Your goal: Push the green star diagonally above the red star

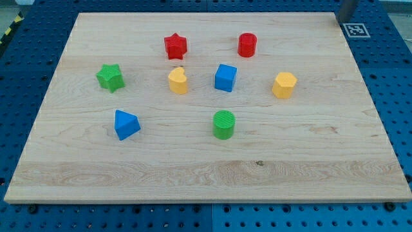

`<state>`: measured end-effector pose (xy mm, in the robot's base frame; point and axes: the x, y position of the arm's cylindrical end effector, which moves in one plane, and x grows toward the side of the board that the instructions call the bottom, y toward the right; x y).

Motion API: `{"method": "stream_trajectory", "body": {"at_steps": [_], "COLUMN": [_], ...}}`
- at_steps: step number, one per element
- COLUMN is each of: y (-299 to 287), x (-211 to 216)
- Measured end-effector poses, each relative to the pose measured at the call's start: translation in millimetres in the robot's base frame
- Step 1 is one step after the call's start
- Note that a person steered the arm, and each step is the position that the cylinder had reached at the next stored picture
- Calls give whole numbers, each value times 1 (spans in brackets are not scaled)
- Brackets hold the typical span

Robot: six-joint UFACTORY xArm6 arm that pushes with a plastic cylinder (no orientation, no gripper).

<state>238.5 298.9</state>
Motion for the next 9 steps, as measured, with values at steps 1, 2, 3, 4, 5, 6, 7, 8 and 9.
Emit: {"method": "stream_trajectory", "body": {"at_steps": [1, 2, 3, 4, 5, 6, 7, 8, 9], "y": [-16, -16, -18, -38, -93, -171, -242, -340, -431], "x": [67, 126, 203, 288, 349, 380, 380, 379, 367]}}
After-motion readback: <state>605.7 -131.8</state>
